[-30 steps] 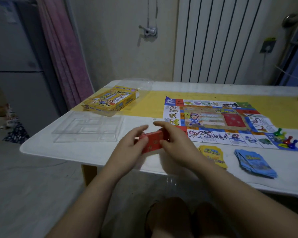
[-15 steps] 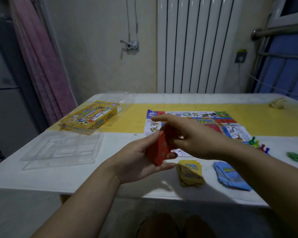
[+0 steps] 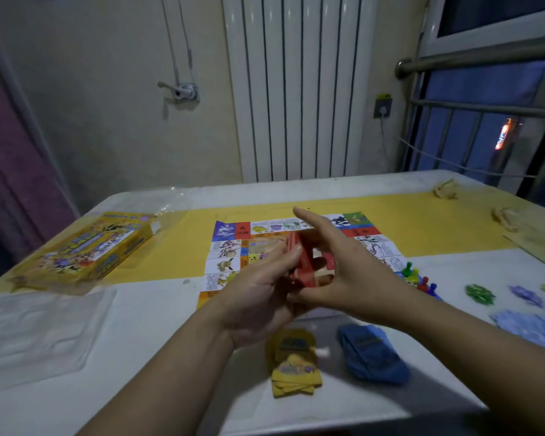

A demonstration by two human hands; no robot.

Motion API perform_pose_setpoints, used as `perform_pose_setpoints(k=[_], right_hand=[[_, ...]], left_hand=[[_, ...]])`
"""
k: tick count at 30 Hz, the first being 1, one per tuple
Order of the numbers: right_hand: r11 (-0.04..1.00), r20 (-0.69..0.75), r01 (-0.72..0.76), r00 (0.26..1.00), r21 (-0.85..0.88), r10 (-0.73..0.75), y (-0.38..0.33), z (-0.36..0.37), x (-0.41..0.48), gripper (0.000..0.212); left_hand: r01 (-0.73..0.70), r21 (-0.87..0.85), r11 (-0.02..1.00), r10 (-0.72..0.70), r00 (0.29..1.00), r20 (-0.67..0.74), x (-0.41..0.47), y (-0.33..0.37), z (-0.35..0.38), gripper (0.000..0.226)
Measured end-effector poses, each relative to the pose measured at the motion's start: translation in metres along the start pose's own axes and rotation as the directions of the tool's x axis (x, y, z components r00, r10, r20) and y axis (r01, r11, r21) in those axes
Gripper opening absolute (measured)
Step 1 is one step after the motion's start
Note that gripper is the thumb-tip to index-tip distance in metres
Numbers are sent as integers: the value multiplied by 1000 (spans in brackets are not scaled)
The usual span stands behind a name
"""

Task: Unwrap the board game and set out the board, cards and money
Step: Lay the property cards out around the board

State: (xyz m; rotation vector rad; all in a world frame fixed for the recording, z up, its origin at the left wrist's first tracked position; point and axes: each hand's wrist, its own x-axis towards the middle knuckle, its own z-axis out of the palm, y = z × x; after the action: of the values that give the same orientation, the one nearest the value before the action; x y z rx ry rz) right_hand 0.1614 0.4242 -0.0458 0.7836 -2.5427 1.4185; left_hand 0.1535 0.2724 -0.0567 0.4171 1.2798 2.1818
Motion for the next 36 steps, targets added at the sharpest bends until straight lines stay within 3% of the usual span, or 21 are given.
perform_pose_setpoints(k=[5, 14, 18, 23, 26, 28, 29, 30, 32, 34, 36], right_hand=[[996, -79, 40, 996, -76, -46, 14, -19, 12, 80], [980, 13, 42, 999, -196, -40, 14, -60, 52, 50], [967, 38, 17, 999, -255, -7, 19, -58, 64, 48], [961, 92, 43, 996, -274, -18, 33, -46, 73, 49], [969, 84, 8, 996, -245, 13, 40, -45, 79, 41], [964, 84, -26, 995, -265, 49, 46, -50, 84, 38], [949, 80, -42, 994, -313, 70, 49, -55, 87, 38], [917, 82, -64, 991, -394, 104, 54, -61, 90, 38], [789, 137, -122, 958, -602, 253, 67, -74, 96, 36], [645, 205, -148, 875, -749, 438, 81, -77, 98, 34], [569, 248, -118, 815, -814, 524, 92, -73, 99, 36]], left_hand=[[-25, 58, 998, 28, 999, -47, 30, 4, -2, 46], [-92, 18, 996, 93, 995, -39, 70, 23, -8, 56], [-88, -120, 989, 76, 992, -102, 72, 15, -21, 49], [-140, -122, 983, 117, 977, -176, 76, 9, -38, 44], [-148, -81, 986, 128, 969, -213, 81, 7, -42, 48], [-141, 73, 987, 155, 951, -267, 82, 5, -44, 44], [-113, 288, 951, 200, 934, -294, 83, 2, -46, 38], [-53, 557, 829, 267, 912, -310, 83, 1, -49, 33], [37, 893, 449, 366, 904, -222, 82, -6, -59, 27], [89, 976, 198, 278, 950, -143, 84, -16, -69, 33], [117, 991, 68, 209, 969, -129, 87, -20, -71, 37]])
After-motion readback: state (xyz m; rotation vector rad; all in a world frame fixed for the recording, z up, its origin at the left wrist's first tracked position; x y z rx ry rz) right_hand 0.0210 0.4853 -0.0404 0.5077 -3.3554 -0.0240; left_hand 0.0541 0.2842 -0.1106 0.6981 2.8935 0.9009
